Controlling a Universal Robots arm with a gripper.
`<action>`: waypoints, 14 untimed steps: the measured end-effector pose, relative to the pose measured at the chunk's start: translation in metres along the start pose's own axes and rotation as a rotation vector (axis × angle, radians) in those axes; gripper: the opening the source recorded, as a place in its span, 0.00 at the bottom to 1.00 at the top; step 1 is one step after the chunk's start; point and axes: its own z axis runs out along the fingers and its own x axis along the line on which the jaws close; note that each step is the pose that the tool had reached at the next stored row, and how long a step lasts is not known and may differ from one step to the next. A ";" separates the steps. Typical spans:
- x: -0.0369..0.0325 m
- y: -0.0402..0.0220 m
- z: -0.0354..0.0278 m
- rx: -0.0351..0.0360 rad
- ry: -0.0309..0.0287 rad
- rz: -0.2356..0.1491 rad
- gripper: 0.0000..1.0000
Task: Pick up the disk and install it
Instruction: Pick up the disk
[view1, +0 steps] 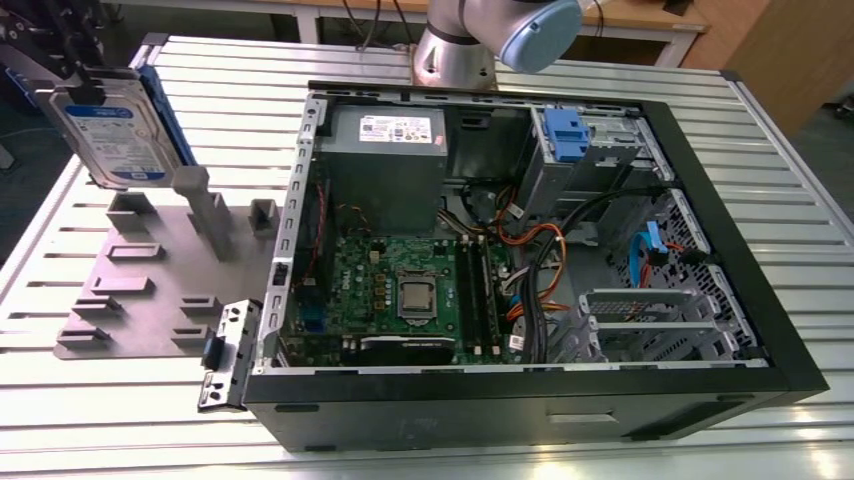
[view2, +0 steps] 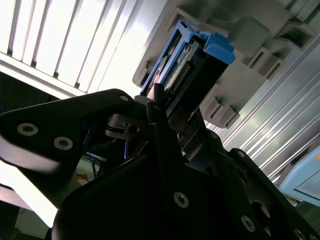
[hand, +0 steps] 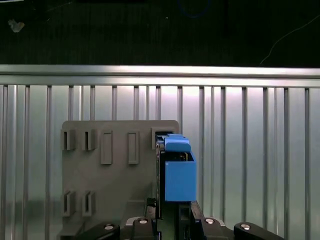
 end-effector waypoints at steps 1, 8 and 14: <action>0.0000 0.0000 -0.0012 0.0000 0.0000 0.000 0.35; 0.0000 0.0000 -0.0023 0.0001 0.0000 0.000 0.35; 0.0000 0.0000 -0.0028 0.0000 0.0000 0.000 0.35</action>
